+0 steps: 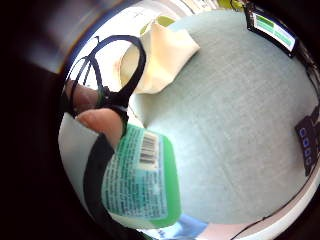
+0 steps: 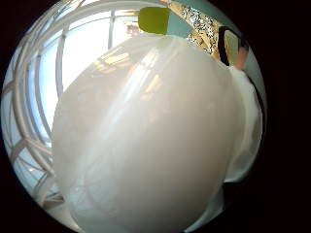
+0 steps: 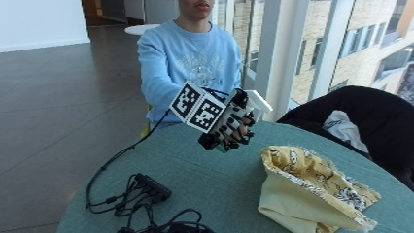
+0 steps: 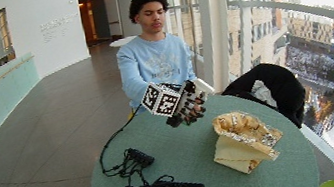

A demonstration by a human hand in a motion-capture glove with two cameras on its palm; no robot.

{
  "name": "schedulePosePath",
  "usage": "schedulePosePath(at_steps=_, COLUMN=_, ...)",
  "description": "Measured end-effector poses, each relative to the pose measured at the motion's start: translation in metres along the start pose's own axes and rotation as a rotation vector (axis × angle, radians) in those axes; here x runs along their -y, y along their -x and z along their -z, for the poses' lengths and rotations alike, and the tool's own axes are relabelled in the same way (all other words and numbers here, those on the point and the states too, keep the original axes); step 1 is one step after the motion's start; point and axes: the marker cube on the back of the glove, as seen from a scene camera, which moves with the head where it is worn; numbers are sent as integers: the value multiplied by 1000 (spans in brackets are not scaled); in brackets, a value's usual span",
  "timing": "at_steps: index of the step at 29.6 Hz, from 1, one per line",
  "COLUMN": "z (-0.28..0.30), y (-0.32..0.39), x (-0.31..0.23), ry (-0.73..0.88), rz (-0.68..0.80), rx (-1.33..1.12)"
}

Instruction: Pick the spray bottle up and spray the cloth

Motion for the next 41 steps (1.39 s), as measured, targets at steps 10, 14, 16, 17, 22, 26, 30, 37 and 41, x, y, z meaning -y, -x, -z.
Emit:
schedulePosePath(at_steps=10, z=16, y=-3, x=25, ry=97, rz=-127, rx=-215)
schedulePosePath(at_steps=14, z=18, y=-2, x=34, ry=129, rz=-174, rx=-250)
schedulePosePath(at_steps=16, z=18, y=-2, x=37, ry=140, rz=-188, rx=-264)
schedulePosePath(at_steps=17, z=18, y=-2, x=37, ry=144, rz=-194, rx=-270)
schedulePosePath(at_steps=22, z=18, y=-3, x=38, ry=170, rz=-216, rx=-287)
schedulePosePath(at_steps=26, z=18, y=-1, x=37, ry=179, rz=-225, rx=-295)
schedulePosePath(at_steps=30, z=17, y=1, x=36, ry=177, rz=-223, rx=-303)
schedulePosePath(at_steps=37, z=18, y=4, x=37, ry=176, rz=-214, rx=-306)
schedulePosePath(at_steps=41, z=15, y=6, x=37, ry=181, rz=-210, rx=-302)
